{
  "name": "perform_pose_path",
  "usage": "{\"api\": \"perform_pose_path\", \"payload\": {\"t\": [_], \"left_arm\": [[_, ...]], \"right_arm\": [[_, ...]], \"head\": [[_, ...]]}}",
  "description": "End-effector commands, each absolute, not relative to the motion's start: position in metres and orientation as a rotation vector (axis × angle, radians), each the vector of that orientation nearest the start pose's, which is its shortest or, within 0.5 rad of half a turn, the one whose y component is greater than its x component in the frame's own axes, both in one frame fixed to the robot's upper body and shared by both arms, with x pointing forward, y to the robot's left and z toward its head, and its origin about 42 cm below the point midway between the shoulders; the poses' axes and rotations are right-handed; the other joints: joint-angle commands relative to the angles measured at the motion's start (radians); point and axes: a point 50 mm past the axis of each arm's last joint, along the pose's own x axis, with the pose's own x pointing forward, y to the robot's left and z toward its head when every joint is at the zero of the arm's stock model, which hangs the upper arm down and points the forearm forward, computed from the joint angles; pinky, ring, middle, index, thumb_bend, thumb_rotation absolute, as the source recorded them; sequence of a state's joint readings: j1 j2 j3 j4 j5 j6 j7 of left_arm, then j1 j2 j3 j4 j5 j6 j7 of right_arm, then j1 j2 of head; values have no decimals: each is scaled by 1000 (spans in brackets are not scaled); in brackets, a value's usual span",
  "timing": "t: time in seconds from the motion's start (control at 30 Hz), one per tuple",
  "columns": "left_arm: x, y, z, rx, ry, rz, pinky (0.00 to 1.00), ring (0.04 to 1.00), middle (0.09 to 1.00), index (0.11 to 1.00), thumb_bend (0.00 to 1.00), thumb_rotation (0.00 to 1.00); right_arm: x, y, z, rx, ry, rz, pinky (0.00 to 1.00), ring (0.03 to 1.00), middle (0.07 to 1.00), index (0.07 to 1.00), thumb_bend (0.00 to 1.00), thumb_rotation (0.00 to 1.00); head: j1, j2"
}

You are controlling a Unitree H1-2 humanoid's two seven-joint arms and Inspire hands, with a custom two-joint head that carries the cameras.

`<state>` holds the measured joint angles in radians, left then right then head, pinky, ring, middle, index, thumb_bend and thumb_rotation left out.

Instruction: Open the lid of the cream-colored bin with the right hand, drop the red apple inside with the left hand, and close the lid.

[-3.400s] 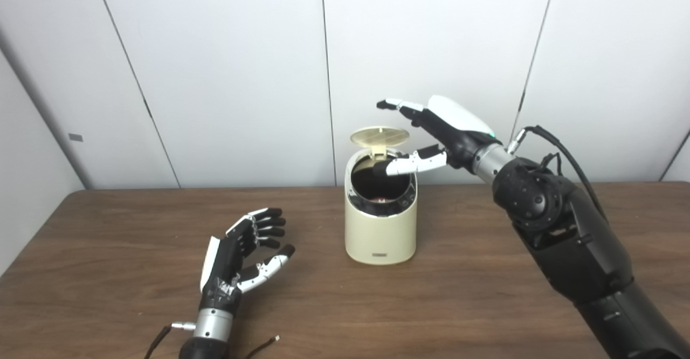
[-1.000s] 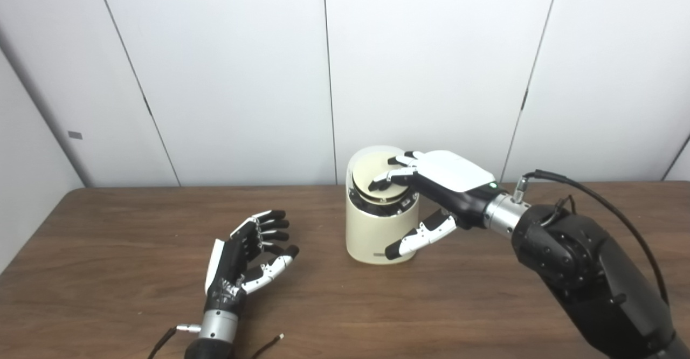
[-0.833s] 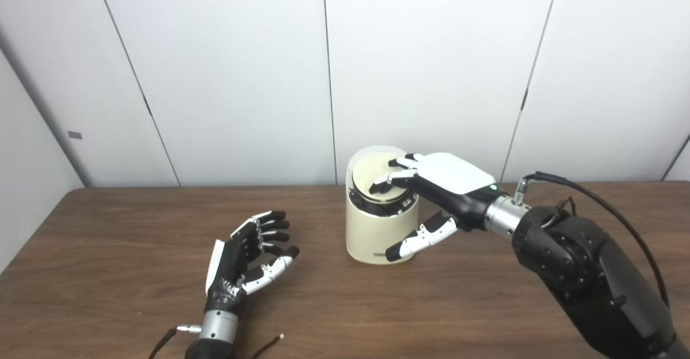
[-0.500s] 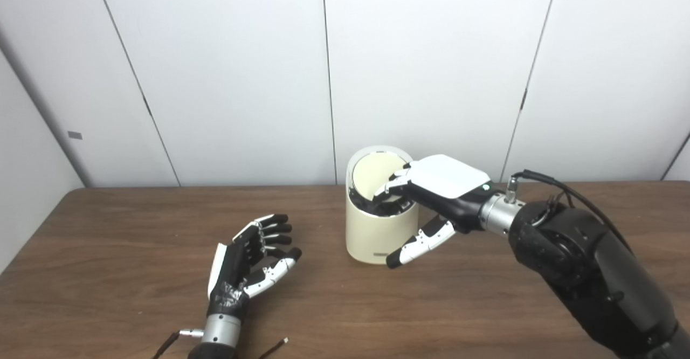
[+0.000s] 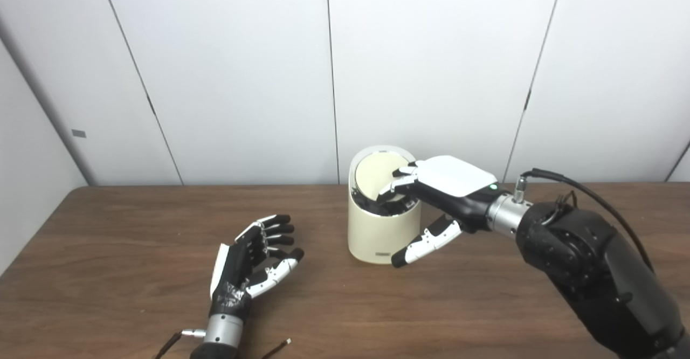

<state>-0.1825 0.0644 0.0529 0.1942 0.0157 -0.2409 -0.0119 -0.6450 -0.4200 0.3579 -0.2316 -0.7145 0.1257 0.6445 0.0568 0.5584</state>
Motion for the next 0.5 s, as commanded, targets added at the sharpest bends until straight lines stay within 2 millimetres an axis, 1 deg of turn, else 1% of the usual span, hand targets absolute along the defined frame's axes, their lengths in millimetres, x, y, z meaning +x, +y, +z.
{"api": "perform_pose_path", "payload": {"t": [0.0,0.1,0.13,0.2,0.23,0.27,0.3,0.33,0.37,0.4,0.43,0.47], "left_arm": [[325,231,89,49,-149,1,529,645,691,729,587,59],[325,231,88,49,-147,0,535,645,691,730,584,52],[325,231,89,48,-147,0,536,645,691,730,585,54],[325,230,89,46,-147,0,539,646,689,729,585,50],[325,230,89,44,-146,0,539,646,689,729,586,51],[325,230,89,42,-145,0,541,647,690,730,586,52],[325,230,89,41,-144,0,543,648,690,730,587,53],[325,230,90,43,-145,0,544,648,691,730,587,53],[325,230,90,45,-148,0,541,648,692,730,585,57],[325,231,90,46,-150,-1,539,647,692,729,586,62],[325,231,90,47,-151,-1,538,646,692,728,586,64],[325,231,90,47,-152,0,537,645,691,727,588,68]], "right_arm": [[394,-178,343,-1312,-523,506,937,926,772,777,694,615],[394,-184,353,-1245,-568,425,955,916,778,786,685,576],[393,-186,355,-1224,-576,396,977,929,796,802,679,579],[392,-191,359,-1198,-605,333,893,913,822,833,669,580],[392,-193,360,-1186,-624,305,807,891,825,838,671,567],[391,-196,360,-1162,-633,282,741,872,828,841,671,545],[391,-197,360,-1144,-637,268,701,864,844,852,665,512],[390,-203,357,-1103,-638,246,688,862,850,856,663,500],[389,-209,354,-1072,-636,221,706,857,857,864,658,465],[389,-213,352,-1054,-636,205,700,836,855,866,659,452],[389,-220,347,-1042,-629,184,698,829,854,867,659,447],[389,-226,343,-1032,-617,169,688,821,855,867,654,463]], "head": [[1,1],[1,1],[1,1],[1,1],[1,1],[1,1],[1,1],[1,1],[1,1],[1,1],[1,1],[-2,-1]]}}
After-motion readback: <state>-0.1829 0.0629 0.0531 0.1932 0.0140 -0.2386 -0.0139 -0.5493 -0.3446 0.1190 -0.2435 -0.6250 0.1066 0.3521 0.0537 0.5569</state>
